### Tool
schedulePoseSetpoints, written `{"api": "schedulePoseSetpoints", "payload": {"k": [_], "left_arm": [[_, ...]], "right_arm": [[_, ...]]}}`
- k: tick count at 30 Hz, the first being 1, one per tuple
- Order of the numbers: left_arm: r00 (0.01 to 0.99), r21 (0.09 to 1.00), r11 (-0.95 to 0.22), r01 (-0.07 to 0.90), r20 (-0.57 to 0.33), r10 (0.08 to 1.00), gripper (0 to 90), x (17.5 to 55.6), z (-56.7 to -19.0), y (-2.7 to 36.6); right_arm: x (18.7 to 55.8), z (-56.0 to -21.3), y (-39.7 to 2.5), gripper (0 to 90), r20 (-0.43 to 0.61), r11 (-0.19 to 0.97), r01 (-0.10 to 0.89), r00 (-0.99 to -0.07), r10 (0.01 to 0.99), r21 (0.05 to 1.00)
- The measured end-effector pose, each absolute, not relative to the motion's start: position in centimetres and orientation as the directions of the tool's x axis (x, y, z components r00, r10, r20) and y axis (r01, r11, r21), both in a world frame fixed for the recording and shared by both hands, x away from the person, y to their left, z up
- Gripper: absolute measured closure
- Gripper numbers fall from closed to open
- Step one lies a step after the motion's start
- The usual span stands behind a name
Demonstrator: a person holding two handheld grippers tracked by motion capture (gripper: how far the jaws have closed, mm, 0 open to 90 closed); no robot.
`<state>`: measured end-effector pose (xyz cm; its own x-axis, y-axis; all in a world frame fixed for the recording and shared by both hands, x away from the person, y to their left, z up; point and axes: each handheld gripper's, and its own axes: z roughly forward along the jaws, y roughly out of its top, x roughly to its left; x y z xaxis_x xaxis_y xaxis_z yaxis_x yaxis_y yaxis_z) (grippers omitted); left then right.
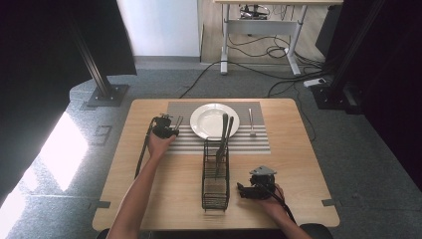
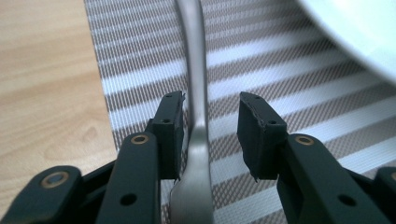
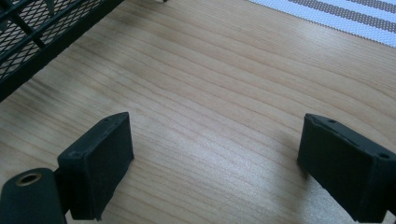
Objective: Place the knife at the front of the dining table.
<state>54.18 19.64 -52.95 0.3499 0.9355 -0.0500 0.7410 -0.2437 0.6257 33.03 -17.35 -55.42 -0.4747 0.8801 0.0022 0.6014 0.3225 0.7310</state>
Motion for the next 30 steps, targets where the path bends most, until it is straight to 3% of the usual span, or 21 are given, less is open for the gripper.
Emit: {"api": "schedulePoseSetpoints", "payload": {"k": [8, 16, 30], "left_arm": [[0.325, 0.653, -0.229, 0.722, -0.027, 0.945, 79.6, 54.7, -53.4, 19.2], [0.310, 0.647, -0.230, 0.727, -0.011, 0.951, 80.2, 56.0, -53.3, 18.8], [0.262, 0.657, -0.157, 0.737, -0.064, 0.963, 77.5, 60.1, -53.4, 18.6]], "right_arm": [[33.0, -55.5, -17.4, 10.2, 0.006, 0.320, 0.602, -0.475, 0.880, 0.732], [33.0, -55.5, -17.4, 10.1, 0.007, 0.320, 0.601, -0.477, 0.879, 0.732], [33.1, -55.5, -17.5, 9.9, 0.009, 0.323, 0.601, -0.482, 0.876, 0.732]]}}
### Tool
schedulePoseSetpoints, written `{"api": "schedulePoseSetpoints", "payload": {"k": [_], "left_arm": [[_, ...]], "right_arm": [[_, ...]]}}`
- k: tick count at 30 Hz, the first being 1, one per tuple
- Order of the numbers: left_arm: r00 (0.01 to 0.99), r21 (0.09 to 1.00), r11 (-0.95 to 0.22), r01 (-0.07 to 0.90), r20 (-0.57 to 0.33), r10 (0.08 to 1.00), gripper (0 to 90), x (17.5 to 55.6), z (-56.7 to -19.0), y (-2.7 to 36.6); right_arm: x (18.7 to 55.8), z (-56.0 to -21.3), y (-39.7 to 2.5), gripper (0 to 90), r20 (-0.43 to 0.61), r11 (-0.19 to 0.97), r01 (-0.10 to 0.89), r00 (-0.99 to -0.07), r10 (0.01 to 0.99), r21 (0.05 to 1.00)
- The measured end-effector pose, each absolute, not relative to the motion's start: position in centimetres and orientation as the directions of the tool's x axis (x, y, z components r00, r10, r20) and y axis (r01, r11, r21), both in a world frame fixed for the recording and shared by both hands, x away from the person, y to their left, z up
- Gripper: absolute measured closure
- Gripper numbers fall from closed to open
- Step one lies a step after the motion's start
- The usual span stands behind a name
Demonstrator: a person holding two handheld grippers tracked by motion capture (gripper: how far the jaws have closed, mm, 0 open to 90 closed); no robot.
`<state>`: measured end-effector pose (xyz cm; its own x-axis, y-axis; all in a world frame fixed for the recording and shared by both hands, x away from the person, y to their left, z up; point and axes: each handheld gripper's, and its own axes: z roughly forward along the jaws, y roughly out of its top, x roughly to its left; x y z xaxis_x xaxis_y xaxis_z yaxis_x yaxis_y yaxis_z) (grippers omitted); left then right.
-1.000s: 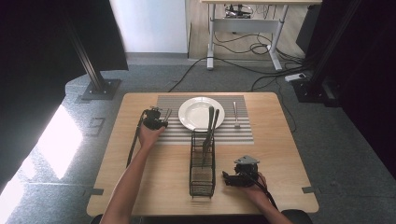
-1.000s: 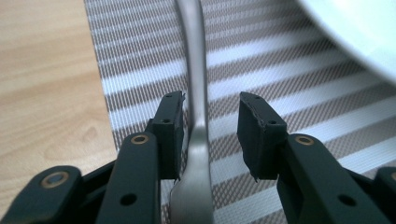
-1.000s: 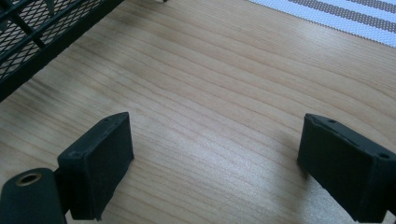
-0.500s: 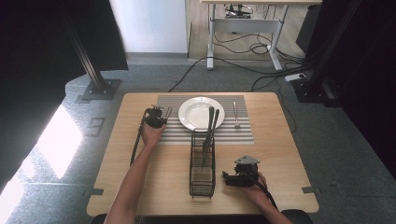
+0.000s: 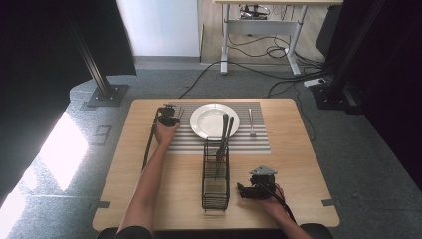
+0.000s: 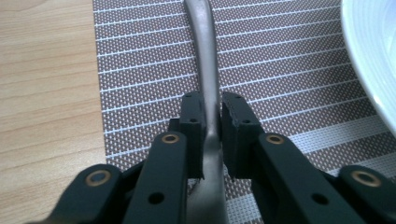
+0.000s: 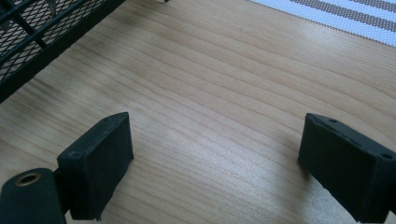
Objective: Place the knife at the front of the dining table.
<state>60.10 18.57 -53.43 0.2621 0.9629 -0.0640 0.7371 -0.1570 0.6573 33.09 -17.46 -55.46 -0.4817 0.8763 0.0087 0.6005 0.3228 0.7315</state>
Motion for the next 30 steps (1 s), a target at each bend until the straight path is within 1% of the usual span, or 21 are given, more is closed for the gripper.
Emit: {"api": "schedulePoseSetpoints", "payload": {"k": [2, 5, 8, 16, 24, 30], "left_arm": [[0.272, 0.672, -0.164, 0.722, -0.057, 0.961, 63.0, 59.4, -53.2, 18.9], [0.287, 0.675, -0.160, 0.721, -0.080, 0.955, 56.3, 58.0, -52.8, 19.6], [0.297, 0.670, -0.168, 0.723, -0.083, 0.951, 52.7, 56.6, -52.5, 20.3], [0.326, 0.665, -0.184, 0.724, -0.095, 0.940, 50.3, 53.1, -52.0, 21.5], [0.328, 0.646, -0.184, 0.741, -0.108, 0.938, 50.6, 51.7, -53.2, 21.9], [0.337, 0.657, -0.179, 0.732, -0.121, 0.934, 51.2, 51.2, -53.5, 21.7]], "right_arm": [[33.0, -55.5, -17.5, 10.0, 0.009, 0.323, 0.601, -0.481, 0.877, 0.731], [33.0, -55.5, -17.5, 10.1, 0.006, 0.324, 0.599, -0.481, 0.877, 0.732], [33.0, -55.5, -17.5, 10.1, 0.005, 0.324, 0.599, -0.480, 0.877, 0.732], [33.0, -55.4, -17.4, 10.0, 0.005, 0.324, 0.601, -0.479, 0.878, 0.730], [33.0, -55.4, -17.4, 10.3, 0.004, 0.324, 0.601, -0.478, 0.878, 0.731], [33.0, -55.4, -17.4, 10.3, 0.003, 0.325, 0.600, -0.479, 0.878, 0.731]]}}
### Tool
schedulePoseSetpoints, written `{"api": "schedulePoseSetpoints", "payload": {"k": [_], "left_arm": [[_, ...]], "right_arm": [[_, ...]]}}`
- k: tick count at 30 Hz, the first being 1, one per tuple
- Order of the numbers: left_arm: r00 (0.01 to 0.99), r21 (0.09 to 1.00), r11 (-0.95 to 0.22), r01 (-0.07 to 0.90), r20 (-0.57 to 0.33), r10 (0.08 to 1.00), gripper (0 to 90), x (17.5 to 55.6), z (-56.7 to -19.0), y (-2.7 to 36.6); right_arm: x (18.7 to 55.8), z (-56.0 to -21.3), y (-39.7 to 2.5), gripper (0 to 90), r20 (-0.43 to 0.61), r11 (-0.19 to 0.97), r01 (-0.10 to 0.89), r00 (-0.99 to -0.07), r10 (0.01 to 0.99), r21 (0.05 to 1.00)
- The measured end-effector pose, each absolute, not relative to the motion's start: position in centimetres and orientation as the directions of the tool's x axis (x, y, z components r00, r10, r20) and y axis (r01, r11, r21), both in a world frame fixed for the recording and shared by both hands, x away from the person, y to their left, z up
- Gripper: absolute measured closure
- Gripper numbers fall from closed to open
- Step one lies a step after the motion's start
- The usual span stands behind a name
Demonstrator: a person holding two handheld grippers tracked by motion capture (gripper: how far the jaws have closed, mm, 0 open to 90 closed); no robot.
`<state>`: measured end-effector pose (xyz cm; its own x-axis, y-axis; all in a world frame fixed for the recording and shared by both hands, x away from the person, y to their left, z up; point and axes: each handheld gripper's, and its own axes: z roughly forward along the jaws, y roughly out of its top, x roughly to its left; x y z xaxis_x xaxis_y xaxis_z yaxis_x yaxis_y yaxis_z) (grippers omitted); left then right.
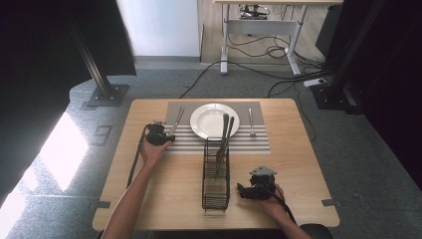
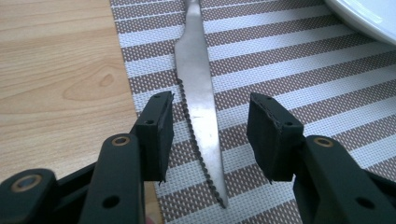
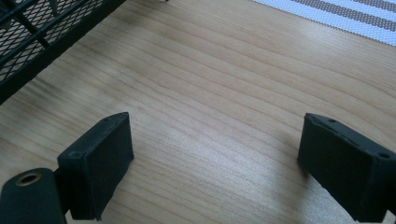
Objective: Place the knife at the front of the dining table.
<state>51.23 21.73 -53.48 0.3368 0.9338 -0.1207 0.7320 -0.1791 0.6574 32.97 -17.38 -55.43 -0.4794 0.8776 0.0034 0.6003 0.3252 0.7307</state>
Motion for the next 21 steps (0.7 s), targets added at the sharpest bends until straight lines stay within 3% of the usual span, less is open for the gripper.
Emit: {"api": "schedulePoseSetpoints", "payload": {"k": [21], "left_arm": [[0.383, 0.669, -0.211, 0.713, -0.119, 0.916, 51.9, 50.4, -53.6, 19.9]], "right_arm": [[33.0, -55.4, -17.4, 10.4, 0.004, 0.327, 0.602, -0.481, 0.877, 0.728]]}}
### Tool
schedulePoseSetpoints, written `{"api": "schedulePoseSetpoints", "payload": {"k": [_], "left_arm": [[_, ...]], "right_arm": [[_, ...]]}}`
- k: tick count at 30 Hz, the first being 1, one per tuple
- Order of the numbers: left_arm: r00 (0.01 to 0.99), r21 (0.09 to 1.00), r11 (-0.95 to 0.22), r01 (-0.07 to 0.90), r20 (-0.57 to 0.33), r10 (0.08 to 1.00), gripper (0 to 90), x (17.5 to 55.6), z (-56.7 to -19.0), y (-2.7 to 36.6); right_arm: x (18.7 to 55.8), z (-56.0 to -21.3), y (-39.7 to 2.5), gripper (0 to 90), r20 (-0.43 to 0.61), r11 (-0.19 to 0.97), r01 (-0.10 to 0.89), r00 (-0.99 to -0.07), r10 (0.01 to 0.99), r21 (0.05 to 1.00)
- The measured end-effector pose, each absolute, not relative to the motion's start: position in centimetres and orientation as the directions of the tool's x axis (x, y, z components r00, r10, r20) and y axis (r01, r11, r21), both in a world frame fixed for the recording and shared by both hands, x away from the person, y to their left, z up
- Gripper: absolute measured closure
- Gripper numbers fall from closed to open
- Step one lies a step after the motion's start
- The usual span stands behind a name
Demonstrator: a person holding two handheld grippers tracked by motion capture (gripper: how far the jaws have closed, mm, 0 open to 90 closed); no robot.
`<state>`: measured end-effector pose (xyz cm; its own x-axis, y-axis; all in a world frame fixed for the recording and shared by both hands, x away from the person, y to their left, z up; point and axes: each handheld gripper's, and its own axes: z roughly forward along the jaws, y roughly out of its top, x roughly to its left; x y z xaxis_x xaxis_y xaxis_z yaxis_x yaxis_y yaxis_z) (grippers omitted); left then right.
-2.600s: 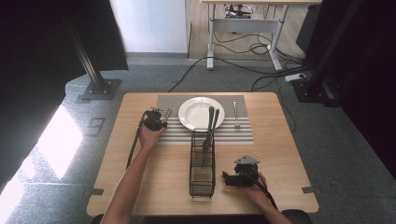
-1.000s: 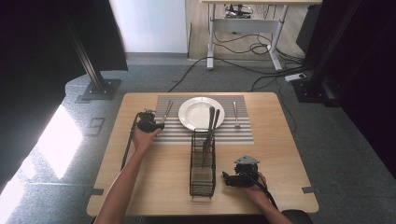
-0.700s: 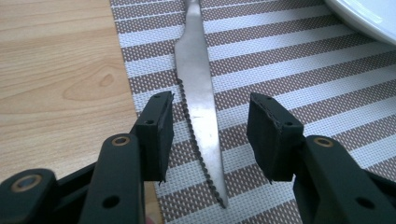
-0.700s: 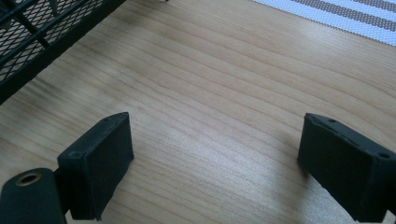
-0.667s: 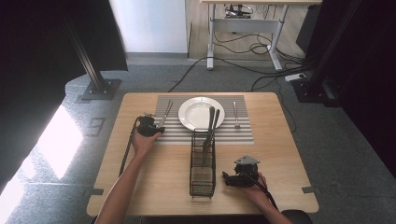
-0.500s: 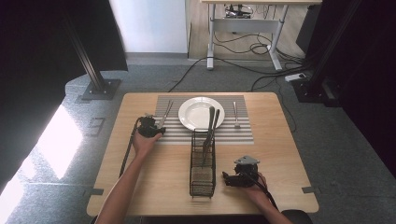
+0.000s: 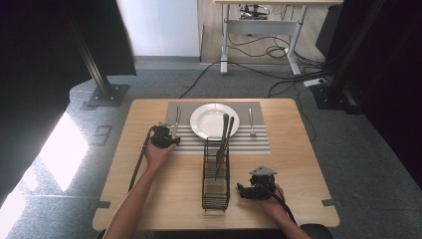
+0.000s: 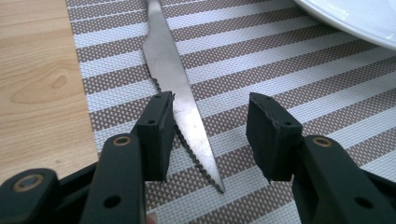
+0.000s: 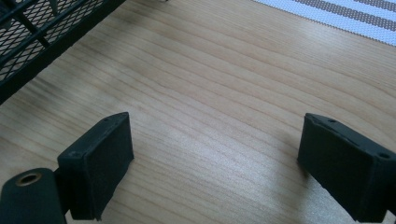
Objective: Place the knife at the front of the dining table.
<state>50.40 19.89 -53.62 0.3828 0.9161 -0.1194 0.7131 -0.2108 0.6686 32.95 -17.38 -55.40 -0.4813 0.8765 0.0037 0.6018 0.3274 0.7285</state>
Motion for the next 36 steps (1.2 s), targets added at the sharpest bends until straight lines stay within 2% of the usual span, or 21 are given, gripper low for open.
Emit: {"api": "schedulePoseSetpoints", "payload": {"k": [11, 19, 25, 28, 36], "left_arm": [[0.385, 0.667, -0.211, 0.714, -0.122, 0.915, 51.2, 50.4, -53.6, 19.9], [0.390, 0.700, -0.191, 0.688, -0.134, 0.911, 43.1, 49.9, -53.2, 20.4], [0.409, 0.718, -0.174, 0.673, -0.165, 0.897, 37.4, 48.8, -52.1, 21.0], [0.426, 0.729, -0.192, 0.657, -0.150, 0.892, 35.9, 48.0, -51.7, 20.8], [0.449, 0.751, -0.198, 0.630, -0.144, 0.882, 35.3, 45.0, -50.7, 20.9]], "right_arm": [[32.9, -55.4, -17.4, 10.4, 0.003, 0.329, 0.602, -0.483, 0.876, 0.727], [32.9, -55.4, -17.4, 10.5, 0.002, 0.332, 0.601, -0.485, 0.875, 0.727], [33.0, -55.4, -17.4, 10.2, 0.003, 0.337, 0.601, -0.492, 0.870, 0.725], [33.0, -55.3, -17.4, 10.3, 0.003, 0.339, 0.600, -0.495, 0.869, 0.724], [33.0, -55.3, -17.6, 10.4, 0.005, 0.347, 0.600, -0.506, 0.863, 0.721]]}}
